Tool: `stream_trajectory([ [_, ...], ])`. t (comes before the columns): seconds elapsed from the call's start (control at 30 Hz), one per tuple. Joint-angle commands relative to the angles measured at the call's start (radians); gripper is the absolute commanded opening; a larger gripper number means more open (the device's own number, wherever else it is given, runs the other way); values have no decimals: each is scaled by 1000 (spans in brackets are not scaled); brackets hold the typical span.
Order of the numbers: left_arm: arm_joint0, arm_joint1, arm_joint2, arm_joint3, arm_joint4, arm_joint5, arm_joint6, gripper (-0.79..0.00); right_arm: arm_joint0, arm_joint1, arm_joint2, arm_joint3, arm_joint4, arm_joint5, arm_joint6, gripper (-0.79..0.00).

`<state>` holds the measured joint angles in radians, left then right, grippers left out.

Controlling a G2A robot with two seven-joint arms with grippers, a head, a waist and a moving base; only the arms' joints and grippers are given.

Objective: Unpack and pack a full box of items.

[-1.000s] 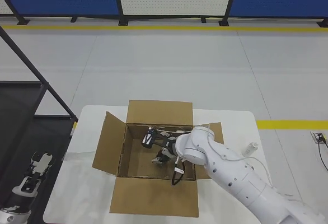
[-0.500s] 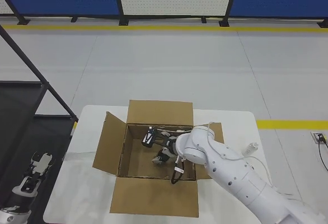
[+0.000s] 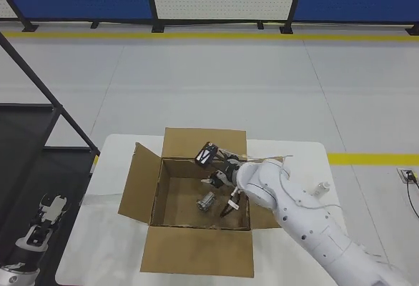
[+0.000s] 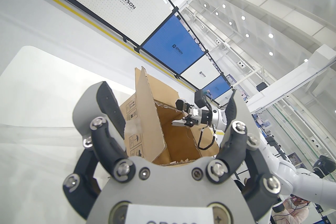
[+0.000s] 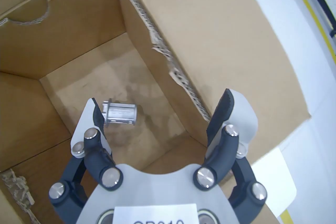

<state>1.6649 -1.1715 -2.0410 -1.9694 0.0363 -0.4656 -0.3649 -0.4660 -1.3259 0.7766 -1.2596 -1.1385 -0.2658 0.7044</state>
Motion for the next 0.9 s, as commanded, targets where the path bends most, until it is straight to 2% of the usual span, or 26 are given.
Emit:
stream_trajectory([
  [0.0, 0, 0, 0, 0, 0, 0, 0, 0, -90, 41, 105, -115, -52, 19, 31, 0],
  [0.2, 0, 0, 0, 0, 0, 0, 0, 0, -437, 137, 447, -483, -139, 26, 113, 0],
  [0.4, 0, 0, 0, 0, 0, 0, 0, 0, -733, 176, 726, -682, -143, 51, 81, 0],
  [0.5, 0, 0, 0, 0, 0, 0, 0, 0, -801, 182, 803, -680, -130, 72, 81, 0],
  [0.6, 0, 0, 0, 0, 0, 0, 0, 0, -825, 187, 861, -624, -99, 72, 99, 0],
  [0.73, 0, 0, 0, 0, 0, 0, 0, 0, -821, 195, 916, -522, -24, -8, 105, 0],
  [0.87, 0, 0, 0, 0, 0, 0, 0, 0, -777, 204, 912, -419, -5, -87, 157, 0],
])
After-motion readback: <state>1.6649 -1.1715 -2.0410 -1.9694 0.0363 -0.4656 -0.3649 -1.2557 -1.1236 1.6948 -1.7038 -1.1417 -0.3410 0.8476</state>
